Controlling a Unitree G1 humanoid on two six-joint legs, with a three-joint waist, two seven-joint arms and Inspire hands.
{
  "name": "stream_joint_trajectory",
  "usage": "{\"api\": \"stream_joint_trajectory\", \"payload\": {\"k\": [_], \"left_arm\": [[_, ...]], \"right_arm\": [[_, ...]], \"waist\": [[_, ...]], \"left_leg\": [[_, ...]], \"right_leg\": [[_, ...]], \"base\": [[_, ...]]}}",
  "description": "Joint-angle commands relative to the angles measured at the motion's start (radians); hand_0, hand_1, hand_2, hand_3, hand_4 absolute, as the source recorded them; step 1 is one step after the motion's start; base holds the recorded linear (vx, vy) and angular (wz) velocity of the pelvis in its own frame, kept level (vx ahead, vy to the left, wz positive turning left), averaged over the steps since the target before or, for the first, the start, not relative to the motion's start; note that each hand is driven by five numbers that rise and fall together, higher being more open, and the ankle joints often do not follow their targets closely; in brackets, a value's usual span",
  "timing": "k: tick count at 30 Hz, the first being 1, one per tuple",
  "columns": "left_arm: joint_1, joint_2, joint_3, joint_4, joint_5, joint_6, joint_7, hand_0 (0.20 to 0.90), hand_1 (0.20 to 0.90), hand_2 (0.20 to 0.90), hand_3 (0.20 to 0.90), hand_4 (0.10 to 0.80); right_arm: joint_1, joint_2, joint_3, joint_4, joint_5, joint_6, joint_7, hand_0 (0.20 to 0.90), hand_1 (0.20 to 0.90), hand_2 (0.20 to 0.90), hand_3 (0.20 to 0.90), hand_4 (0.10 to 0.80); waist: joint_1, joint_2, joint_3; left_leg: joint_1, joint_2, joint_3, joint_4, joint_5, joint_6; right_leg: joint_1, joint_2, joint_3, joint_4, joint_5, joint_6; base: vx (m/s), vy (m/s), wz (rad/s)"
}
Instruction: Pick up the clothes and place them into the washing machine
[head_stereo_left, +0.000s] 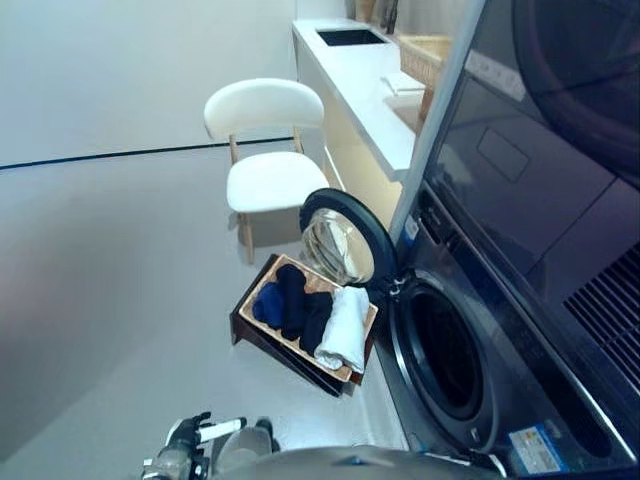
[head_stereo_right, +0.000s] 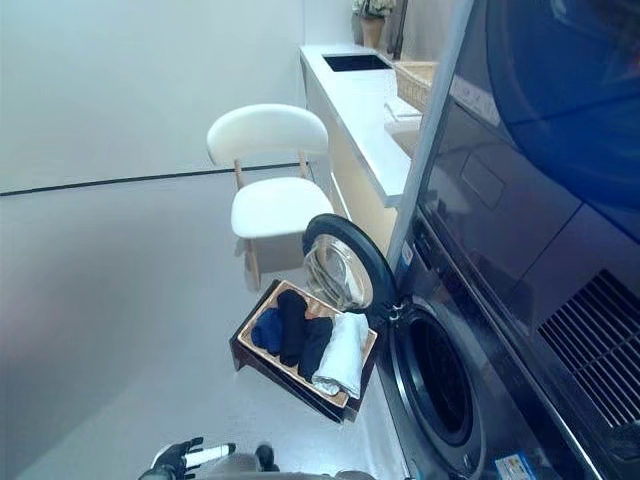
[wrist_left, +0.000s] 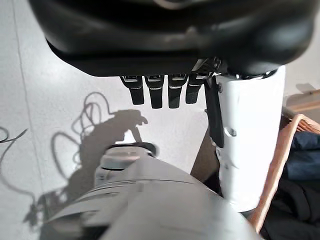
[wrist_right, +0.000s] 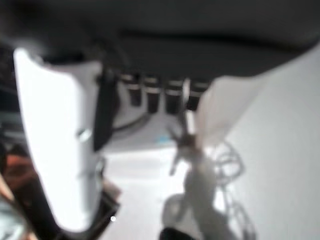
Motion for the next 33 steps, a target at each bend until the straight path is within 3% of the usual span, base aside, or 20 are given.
{"api": "stream_joint_trajectory", "payload": {"k": [1,5,9,10,11,12,14,17,21,29,33], "left_arm": [[0.001,0.034,0.0,0.006,0.008,-0.018,0.042,0.9,0.9,0.9,0.9,0.8],[0.017,0.025,0.003,0.006,-0.008,-0.025,0.05,0.9,0.9,0.9,0.9,0.8],[0.04,0.013,0.006,0.005,-0.019,-0.027,0.047,0.9,0.9,0.9,0.9,0.8],[0.044,0.017,0.007,0.007,-0.02,-0.026,0.046,0.9,0.9,0.9,0.9,0.8],[0.036,0.017,0.001,0.012,-0.022,-0.025,0.044,0.9,0.9,0.9,0.9,0.8],[0.036,0.017,0.001,0.012,-0.022,-0.025,0.044,0.9,0.9,0.9,0.9,0.8],[0.023,0.032,0.0,-0.009,-0.037,-0.036,0.06,0.9,0.9,0.9,0.9,0.8],[0.011,0.039,-0.016,-0.027,-0.021,-0.04,0.066,0.9,0.9,0.9,0.9,0.8],[-0.001,0.049,-0.024,-0.029,-0.004,-0.039,0.079,0.9,0.9,0.9,0.9,0.8],[0.03,0.037,-0.006,0.001,0.016,-0.028,0.062,0.9,0.9,0.9,0.9,0.8],[0.035,0.041,0.006,0.0,0.009,-0.029,0.063,0.9,0.9,0.9,0.9,0.8]], "right_arm": [[-0.004,-0.043,0.001,-0.001,0.027,-0.032,-0.05,0.9,0.9,0.9,0.9,0.8],[-0.002,-0.039,0.009,0.005,0.022,-0.029,-0.048,0.9,0.9,0.9,0.9,0.8],[0.005,-0.037,0.003,0.011,0.016,-0.02,-0.042,0.9,0.9,0.9,0.9,0.8],[0.005,-0.033,0.004,0.011,0.011,-0.018,-0.039,0.9,0.9,0.9,0.9,0.8],[-0.004,-0.033,-0.004,0.013,0.015,-0.02,-0.04,0.9,0.9,0.9,0.9,0.8],[-0.004,-0.033,-0.004,0.014,0.015,-0.02,-0.04,0.9,0.9,0.9,0.9,0.8],[-0.01,-0.024,0.011,-0.005,0.008,-0.019,-0.034,0.9,0.9,0.9,0.9,0.8],[-0.014,-0.012,0.016,-0.013,0.011,-0.018,-0.039,0.9,0.9,0.9,0.9,0.8],[-0.029,0.001,0.041,-0.026,-0.007,-0.016,-0.035,0.9,0.9,0.9,0.9,0.8],[-0.012,-0.001,0.036,-0.013,-0.026,-0.011,-0.03,0.9,0.9,0.9,0.9,0.8],[-0.008,-0.003,0.036,-0.024,-0.021,-0.013,-0.025,0.9,0.9,0.9,0.9,0.8]], "waist": [[0.002,-0.013,-0.014],[0.009,0.005,-0.037],[0.024,0.022,-0.088],[0.027,0.023,-0.106],[0.031,0.022,-0.122],[0.031,0.021,-0.121],[0.049,0.008,-0.136],[0.054,0.002,-0.153],[0.061,-0.004,-0.183],[0.07,-0.009,-0.192],[0.077,0.0,-0.181]], "left_leg": [[-0.091,0.03,0.014,-0.105,0.124,0.071],[-0.078,0.062,0.032,-0.171,0.153,0.062],[-0.072,0.082,0.087,-0.116,0.181,0.048],[-0.081,0.079,0.087,-0.096,0.177,0.052],[-0.073,0.058,0.082,-0.082,0.178,0.063],[-0.073,0.057,0.083,-0.081,0.177,0.063],[-0.072,0.021,0.098,-0.058,0.159,0.08],[-0.072,0.005,0.104,-0.071,0.161,0.088],[-0.072,-0.014,0.101,-0.097,0.157,0.099],[-0.042,-0.02,0.106,-0.087,0.154,0.097],[-0.053,-0.001,0.108,-0.039,0.151,0.092]], "right_leg": [[0.122,0.021,0.1,-0.026,-0.025,0.107],[0.168,0.019,0.135,-0.049,-0.052,0.118],[0.246,-0.027,0.163,-0.093,-0.081,0.141],[0.256,-0.042,0.17,-0.088,-0.093,0.146],[0.257,-0.081,0.16,-0.059,-0.094,0.166],[0.257,-0.082,0.16,-0.059,-0.095,0.167],[0.243,-0.131,0.178,-0.038,0.007,0.207],[0.24,-0.149,0.185,-0.061,0.04,0.221],[0.234,-0.166,0.189,-0.099,0.059,0.237],[0.25,-0.17,0.197,-0.094,0.088,0.24],[0.257,-0.162,0.196,-0.078,0.021,0.226]], "base": [[0.224,0.045,-0.43],[0.183,0.084,-0.33],[0.322,0.235,-0.38],[0.429,0.406,-0.26],[0.325,0.325,-0.14],[0.297,0.297,-0.11],[0.206,0.191,-0.25],[0.132,0.145,-0.03],[0.074,0.103,-0.06],[0.011,-0.002,-0.09],[-0.081,-0.078,-0.14]]}}
